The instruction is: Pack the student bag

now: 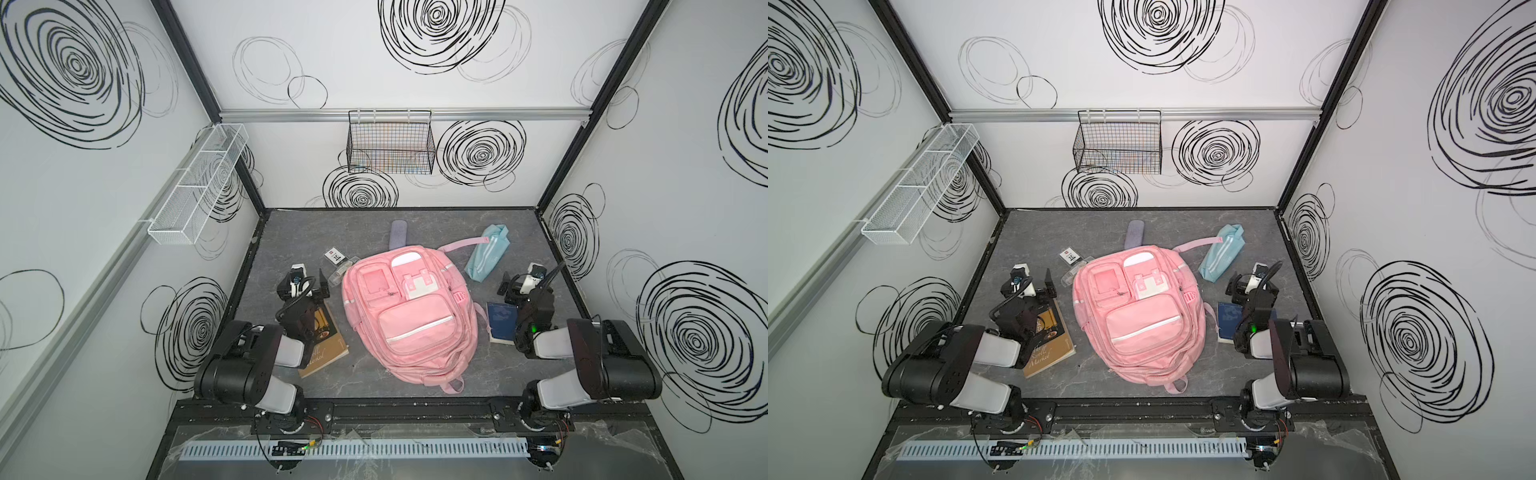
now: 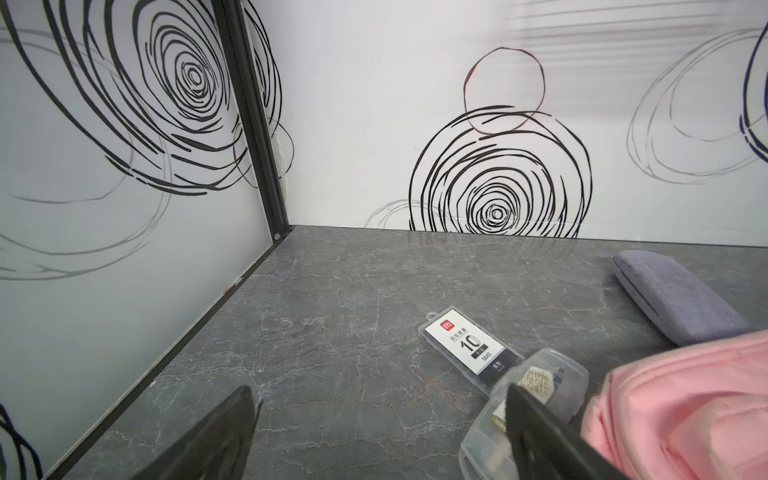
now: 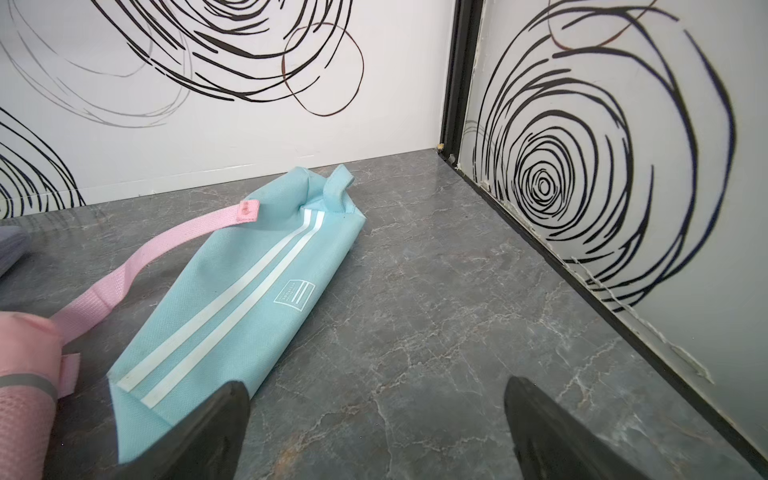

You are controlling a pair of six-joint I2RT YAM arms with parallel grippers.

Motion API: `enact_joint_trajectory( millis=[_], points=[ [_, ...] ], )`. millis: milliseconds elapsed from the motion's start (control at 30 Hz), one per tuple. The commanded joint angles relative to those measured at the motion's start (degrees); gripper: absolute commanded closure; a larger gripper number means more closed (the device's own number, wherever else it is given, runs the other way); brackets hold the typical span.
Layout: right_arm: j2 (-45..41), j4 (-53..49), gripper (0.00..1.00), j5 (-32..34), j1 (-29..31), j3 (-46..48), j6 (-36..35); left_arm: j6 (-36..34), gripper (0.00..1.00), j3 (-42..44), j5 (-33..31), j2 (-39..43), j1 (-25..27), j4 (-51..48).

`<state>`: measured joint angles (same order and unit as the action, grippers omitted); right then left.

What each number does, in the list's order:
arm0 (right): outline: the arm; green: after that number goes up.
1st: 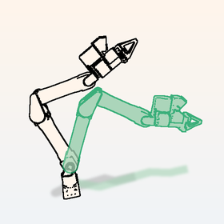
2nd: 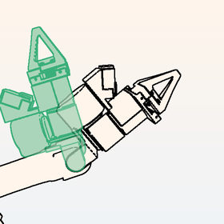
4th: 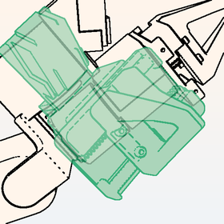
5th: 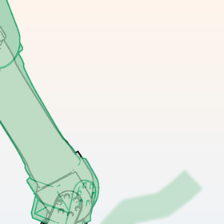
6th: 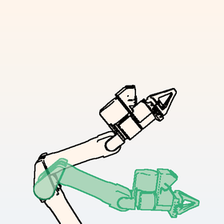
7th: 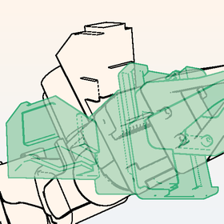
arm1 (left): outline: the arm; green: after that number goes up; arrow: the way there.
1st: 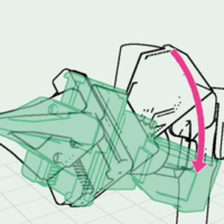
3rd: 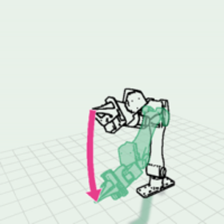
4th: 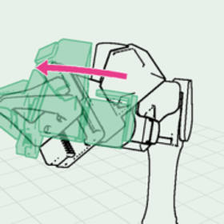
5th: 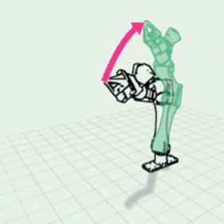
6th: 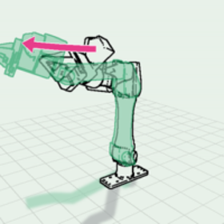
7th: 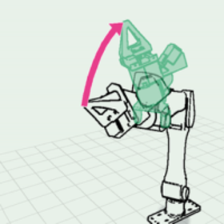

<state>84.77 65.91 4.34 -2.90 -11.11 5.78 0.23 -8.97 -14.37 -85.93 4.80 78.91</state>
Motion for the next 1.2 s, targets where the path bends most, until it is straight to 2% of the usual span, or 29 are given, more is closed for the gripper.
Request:
enact_joint_trajectory(
  millis=[0,767,867,900,967,1000,1033,1100,1167],
  points=[
    [-0.6,1.7,0.0,0.7,0.3,-0.9,-0.1,-0.4,0.04,-0.9,4.4,0.2,0.2,1.4],
    [-0.6,1.6,0.0,-0.6,-0.4,-0.9,0.1,0.7,0.04,-1.5,6.9,0.4,-1.5,0.2],
    [-1.9,1.7,0.0,0.2,-0.4,-0.7,0.1,-0.1,0.03,-0.1,6.1,3.6,-0.3,0.4],
    [-3.7,0.3,0.0,0.8,-0.4,-1.0,0.2,-0.9,0.03,0.2,3.8,6.5,1.0,-1.8],
    [-9.5,-12.5,0.0,2.1,-0.4,-4.6,2.2,-2.7,0.0,-1.7,-4.1,14.6,5.4,-12.0],
    [-11.9,-19.2,0.0,2.1,-0.6,-7.4,4.1,-0.5,0.01,-4.2,-8.4,18.7,7.3,-20.5],
    [-13.1,-25.0,0.02,0.7,-1.0,-10.1,5.6,2.6,0.02,-6.8,-10.0,21.6,8.1,-28.1],
    [-14.3,-36.7,0.03,-4.7,-1.4,-16.5,6.7,9.5,0.07,-12.9,-9.0,26.1,9.2,-40.6],
    [-15.6,-44.5,0.09,-9.5,-1.5,-20.4,8.4,14.1,0.18,-18.1,-7.0,28.0,11.0,-49.5]
  ],
)
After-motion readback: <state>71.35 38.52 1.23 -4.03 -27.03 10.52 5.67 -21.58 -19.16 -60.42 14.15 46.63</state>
